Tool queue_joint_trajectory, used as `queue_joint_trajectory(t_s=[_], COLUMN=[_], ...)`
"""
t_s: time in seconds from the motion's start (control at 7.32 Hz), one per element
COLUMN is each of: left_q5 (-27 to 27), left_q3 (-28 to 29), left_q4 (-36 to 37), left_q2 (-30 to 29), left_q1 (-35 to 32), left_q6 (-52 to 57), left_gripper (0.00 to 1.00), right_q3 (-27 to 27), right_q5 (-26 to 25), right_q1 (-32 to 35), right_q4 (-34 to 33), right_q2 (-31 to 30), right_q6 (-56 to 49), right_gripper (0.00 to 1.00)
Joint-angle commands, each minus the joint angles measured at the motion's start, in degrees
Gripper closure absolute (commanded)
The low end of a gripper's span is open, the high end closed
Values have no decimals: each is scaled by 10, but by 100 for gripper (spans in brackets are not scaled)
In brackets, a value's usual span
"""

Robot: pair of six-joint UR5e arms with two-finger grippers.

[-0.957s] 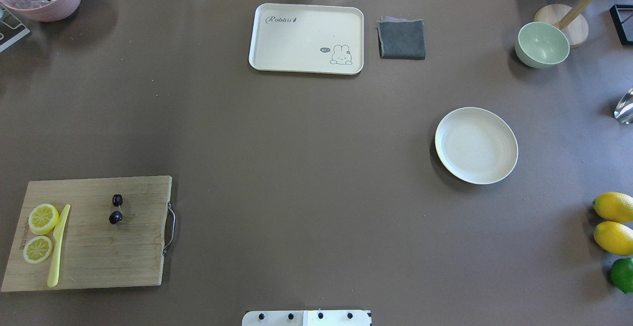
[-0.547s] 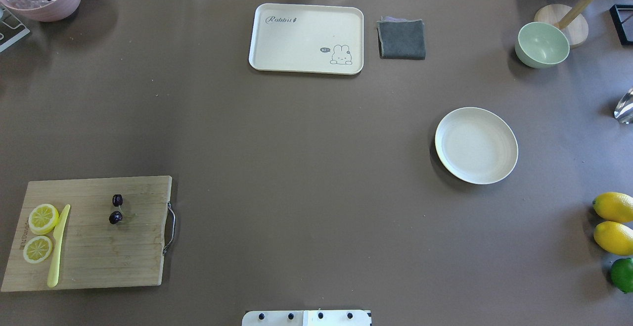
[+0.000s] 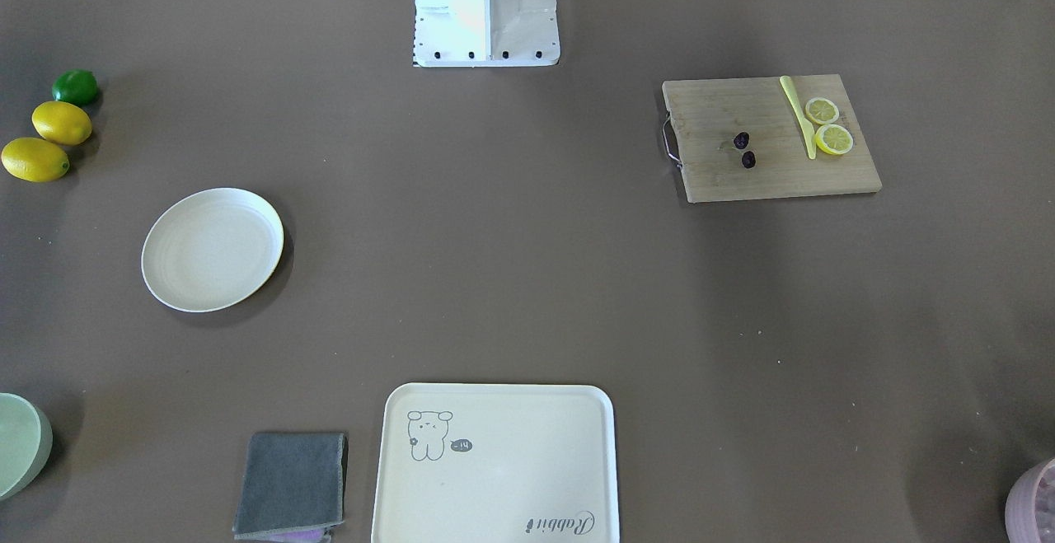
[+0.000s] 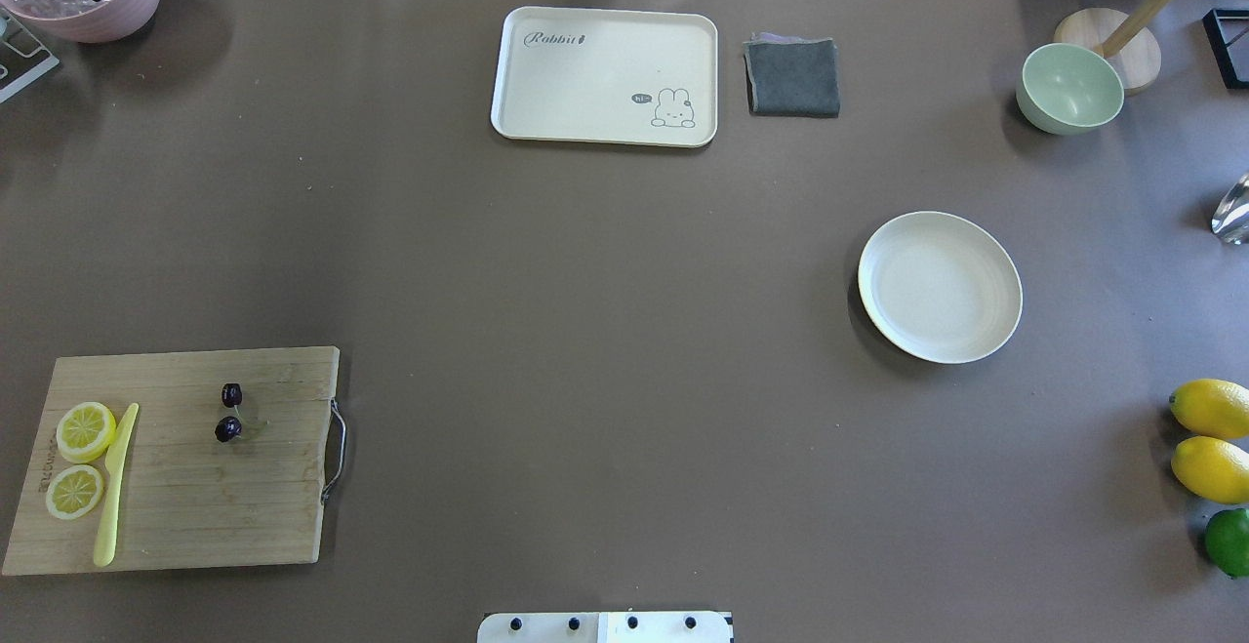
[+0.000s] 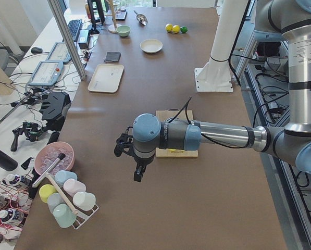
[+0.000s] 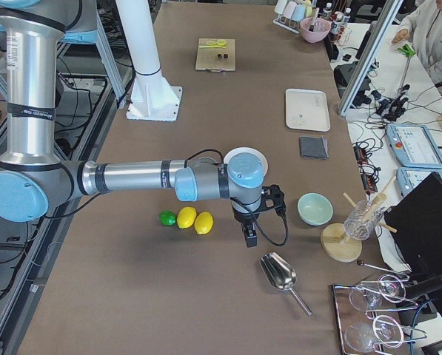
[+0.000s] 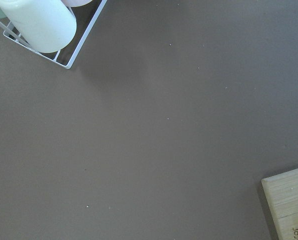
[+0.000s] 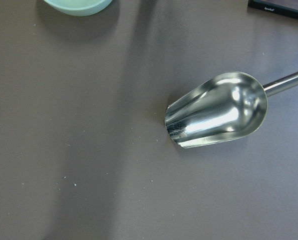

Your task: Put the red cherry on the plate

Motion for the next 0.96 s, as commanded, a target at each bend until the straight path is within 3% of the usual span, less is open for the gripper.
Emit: queue_joint_trajectory(t_s=[0.0, 0.82], left_q5=[1, -1], left_q3=[-7, -3], left_q4=[-2, -11], left_q2=[1, 2], left_q1=[1, 2], left_q6=[0, 0], left_gripper=[2, 2], right_q3=[13, 10], right_q5=[3, 0], right_q1=[1, 0], right_q4=[0, 1], right_q2=[-14, -11], right_q6=[0, 3], right_gripper=[0, 0])
